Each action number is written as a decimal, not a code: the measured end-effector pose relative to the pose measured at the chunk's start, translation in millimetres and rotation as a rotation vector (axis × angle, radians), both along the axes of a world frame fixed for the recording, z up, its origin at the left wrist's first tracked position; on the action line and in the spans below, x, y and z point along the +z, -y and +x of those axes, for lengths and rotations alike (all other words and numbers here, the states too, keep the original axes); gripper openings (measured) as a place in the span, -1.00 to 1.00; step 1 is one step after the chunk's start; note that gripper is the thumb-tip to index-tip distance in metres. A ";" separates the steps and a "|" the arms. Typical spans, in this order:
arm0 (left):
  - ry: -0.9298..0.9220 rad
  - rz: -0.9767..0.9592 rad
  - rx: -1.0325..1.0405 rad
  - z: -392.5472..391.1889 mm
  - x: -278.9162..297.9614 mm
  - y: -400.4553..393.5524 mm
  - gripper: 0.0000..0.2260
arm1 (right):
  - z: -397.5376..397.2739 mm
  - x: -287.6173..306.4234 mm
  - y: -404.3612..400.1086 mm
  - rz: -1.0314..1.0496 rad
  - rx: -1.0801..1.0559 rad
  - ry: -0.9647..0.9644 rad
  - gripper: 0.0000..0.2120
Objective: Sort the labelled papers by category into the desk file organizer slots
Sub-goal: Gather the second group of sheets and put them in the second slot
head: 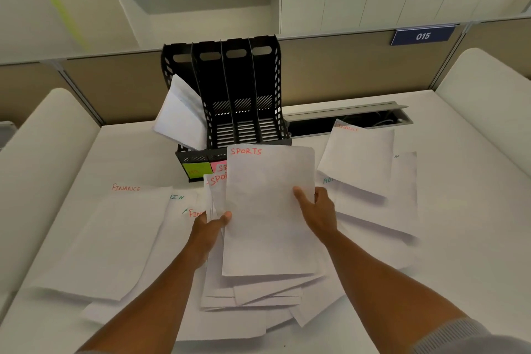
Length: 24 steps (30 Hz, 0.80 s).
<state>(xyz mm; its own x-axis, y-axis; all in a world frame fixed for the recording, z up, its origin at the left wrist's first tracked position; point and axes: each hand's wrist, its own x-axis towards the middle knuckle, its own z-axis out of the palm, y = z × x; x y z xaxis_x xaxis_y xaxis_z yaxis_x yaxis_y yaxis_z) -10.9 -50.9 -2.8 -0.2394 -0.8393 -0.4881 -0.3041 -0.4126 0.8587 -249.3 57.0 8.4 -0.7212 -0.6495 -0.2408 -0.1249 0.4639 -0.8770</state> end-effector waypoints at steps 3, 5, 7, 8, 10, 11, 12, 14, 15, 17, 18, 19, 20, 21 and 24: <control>-0.074 -0.013 0.034 0.7 4.9 3.7 -0.56 | 9.6 3.4 4.2 -0.111 0.123 0.161 -0.57; -0.116 0.001 0.062 -0.6 8.6 5.6 -0.60 | 16.0 5.2 7.9 -0.099 0.146 0.189 -0.62; -0.145 0.022 0.069 -2.7 12.9 7.4 -0.63 | 21.1 7.6 11.5 -0.102 0.147 0.234 -0.65; -0.141 0.024 0.061 -4.1 15.4 7.8 -0.65 | 23.1 8.9 13.1 -0.103 0.160 0.255 -0.64; -0.087 0.001 0.031 -6.5 19.1 8.8 -0.59 | 27.2 13.5 16.7 -0.100 0.208 0.277 -0.63; -0.044 -0.021 0.018 -8.4 21.1 9.0 -0.55 | 29.1 16.2 19.2 -0.105 0.227 0.277 -0.63; -0.010 -0.047 0.014 -10.6 23.9 9.4 -0.53 | 30.5 19.5 21.8 -0.114 0.240 0.270 -0.64; 0.010 -0.091 0.036 -16.7 31.3 10.8 -0.56 | 32.7 28.0 28.4 -0.142 0.256 0.245 -0.63; 0.001 -0.111 0.051 -21.2 35.8 12.3 -0.56 | 33.9 33.2 32.5 -0.160 0.264 0.226 -0.60; -0.025 -0.167 0.083 -32.2 47.1 15.8 -0.58 | 36.7 44.5 41.8 -0.207 0.283 0.174 -0.54; -0.039 -0.198 0.102 -38.8 54.0 17.3 -0.61 | 38.7 50.7 47.3 -0.239 0.290 0.142 -0.52; -0.055 -0.226 0.120 -45.1 60.6 19.3 -0.61 | 41.0 57.1 53.0 -0.273 0.296 0.105 -0.50; -0.079 -0.251 0.133 -50.9 67.7 20.6 -0.59 | 43.7 63.7 58.7 -0.306 0.300 0.065 -0.48; -0.106 -0.278 0.139 -56.3 74.9 22.0 -0.58 | 46.6 70.1 64.0 -0.341 0.302 0.025 -0.45; -0.206 -0.372 0.145 -65.6 91.3 23.0 -0.61 | 53.5 83.2 73.9 -0.453 0.296 -0.056 -0.39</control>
